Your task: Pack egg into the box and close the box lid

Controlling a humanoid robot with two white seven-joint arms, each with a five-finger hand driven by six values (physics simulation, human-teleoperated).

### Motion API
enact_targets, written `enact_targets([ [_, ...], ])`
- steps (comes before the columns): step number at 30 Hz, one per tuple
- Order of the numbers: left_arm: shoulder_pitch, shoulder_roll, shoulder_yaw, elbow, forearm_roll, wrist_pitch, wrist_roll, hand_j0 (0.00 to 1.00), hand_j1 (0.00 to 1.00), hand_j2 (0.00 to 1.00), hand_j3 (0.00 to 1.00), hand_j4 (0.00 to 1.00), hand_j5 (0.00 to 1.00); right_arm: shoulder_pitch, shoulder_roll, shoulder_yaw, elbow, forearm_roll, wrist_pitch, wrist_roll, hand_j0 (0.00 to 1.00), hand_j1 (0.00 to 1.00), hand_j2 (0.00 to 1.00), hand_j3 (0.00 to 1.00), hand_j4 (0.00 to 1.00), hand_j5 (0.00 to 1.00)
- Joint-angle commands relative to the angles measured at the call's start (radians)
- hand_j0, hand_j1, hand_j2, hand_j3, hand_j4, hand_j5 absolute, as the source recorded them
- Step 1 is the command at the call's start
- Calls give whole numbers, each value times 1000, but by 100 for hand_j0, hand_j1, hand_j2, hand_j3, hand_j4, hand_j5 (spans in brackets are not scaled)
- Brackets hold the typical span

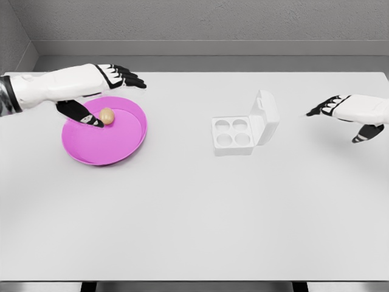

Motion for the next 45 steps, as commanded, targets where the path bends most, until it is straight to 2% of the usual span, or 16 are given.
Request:
enact_targets([
  [1, -2, -15, -61, 42, 53, 2, 0, 100, 100, 100, 100, 100, 100, 0, 4, -1, 22, -4, 2, -2, 100, 100, 100, 100, 100, 100],
  [3, -11, -6, -78, 48, 41, 2, 0, 100, 100, 100, 100, 100, 100, 1, 30, -2, 24, -4, 2, -2, 100, 100, 100, 100, 100, 100],
  [5, -58, 34, -146, 50, 39, 2, 0, 100, 100, 100, 100, 100, 100, 0, 41, -5, 24, -4, 2, 0, 100, 100, 100, 100, 100, 100],
  [7, -61, 57, -169, 56, 36, 2, 0, 100, 100, 100, 100, 100, 100, 5, 56, -4, 28, -4, 2, 0, 100, 100, 100, 100, 100, 100],
  [8, -71, 54, -173, 73, -14, 2, 0, 100, 100, 100, 100, 100, 100, 6, 56, -4, 28, -4, 2, 0, 100, 100, 100, 100, 100, 100],
  [12, -84, 20, -173, 116, -111, 2, 0, 100, 100, 100, 100, 100, 100, 5, 87, -2, 28, -4, 2, 1, 100, 100, 100, 100, 100, 100],
  [16, -86, 8, -161, 130, -99, 2, 0, 100, 100, 100, 100, 100, 100, 3, 92, -2, 27, -3, 2, 1, 100, 100, 100, 100, 100, 100],
  [18, -86, 6, -164, 163, -56, 2, 0, 100, 100, 100, 100, 100, 100, 2, 95, -2, 21, -3, 2, 5, 100, 100, 100, 100, 100, 100],
  [21, -86, -43, -162, 242, -67, 2, 0, 100, 100, 100, 100, 100, 100, 2, 102, -2, 21, -3, 2, 8, 100, 100, 100, 100, 100, 100],
  [23, -86, -49, -162, 254, -71, 2, 0, 100, 100, 100, 100, 100, 100, 2, 115, -1, 22, -3, 2, 6, 100, 100, 100, 100, 100, 100],
  [27, -81, -75, -159, 289, -148, 2, 0, 100, 100, 100, 100, 100, 100, 2, 113, -4, 24, -3, 2, 8, 100, 100, 100, 100, 100, 100],
  [31, -80, -78, -156, 297, -148, 2, 0, 100, 100, 100, 100, 100, 100, 3, 113, -8, 28, -6, 2, 1, 100, 100, 100, 100, 100, 100],
  [35, -83, -123, -152, 384, -150, 2, 0, 100, 100, 100, 100, 100, 100, 2, 113, -13, 51, -6, 2, 3, 100, 100, 100, 100, 100, 100],
  [38, -83, -160, -100, 421, -205, 2, 0, 100, 100, 100, 100, 100, 100, 0, 113, -14, 56, -4, 2, 8, 100, 100, 100, 100, 100, 100],
  [42, -83, -160, -98, 424, -266, 2, 0, 100, 100, 100, 100, 100, 100, -5, 104, -14, 56, -4, 2, 8, 100, 100, 100, 100, 100, 100],
  [45, -83, -160, -75, 436, -265, 2, 0, 100, 100, 100, 100, 100, 100, -5, 98, -16, 56, -4, 2, 8, 100, 100, 100, 100, 100, 100],
])
